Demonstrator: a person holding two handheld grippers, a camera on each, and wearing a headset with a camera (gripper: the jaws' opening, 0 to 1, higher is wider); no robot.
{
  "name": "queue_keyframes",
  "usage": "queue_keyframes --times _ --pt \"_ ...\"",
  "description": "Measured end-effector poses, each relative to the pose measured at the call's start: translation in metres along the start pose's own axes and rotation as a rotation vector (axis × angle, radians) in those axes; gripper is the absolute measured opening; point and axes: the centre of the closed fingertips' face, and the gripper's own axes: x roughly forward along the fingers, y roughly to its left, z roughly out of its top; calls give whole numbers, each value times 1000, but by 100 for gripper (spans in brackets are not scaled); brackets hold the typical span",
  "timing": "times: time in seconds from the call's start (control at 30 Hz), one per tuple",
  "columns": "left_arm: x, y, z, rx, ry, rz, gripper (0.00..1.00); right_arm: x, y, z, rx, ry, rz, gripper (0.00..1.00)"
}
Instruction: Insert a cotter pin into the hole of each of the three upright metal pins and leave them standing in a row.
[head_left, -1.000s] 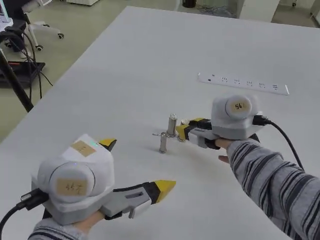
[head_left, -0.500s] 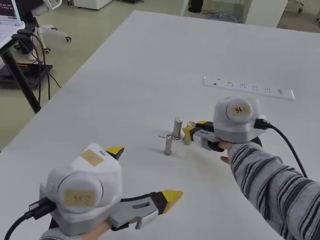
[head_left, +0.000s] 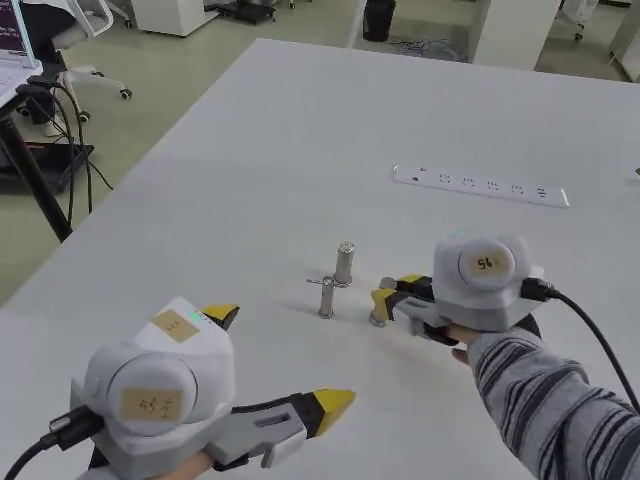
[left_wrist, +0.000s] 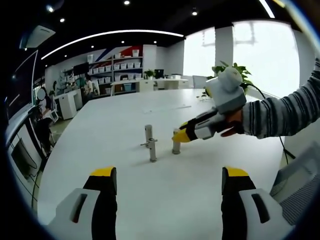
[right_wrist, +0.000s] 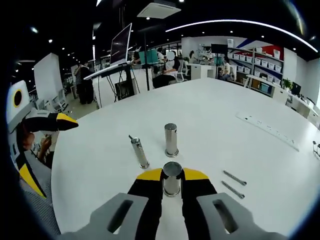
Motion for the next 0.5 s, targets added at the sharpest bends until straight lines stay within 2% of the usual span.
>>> queue_keyframes --times 0.27,0.5 --pt "-2 -4 -1 9 -5 2 85 -21 14 -12 -45 12 20 8" --pt "-3 -9 -3 21 -5 -4 85 -33 24 -19 -70 12 26 8"
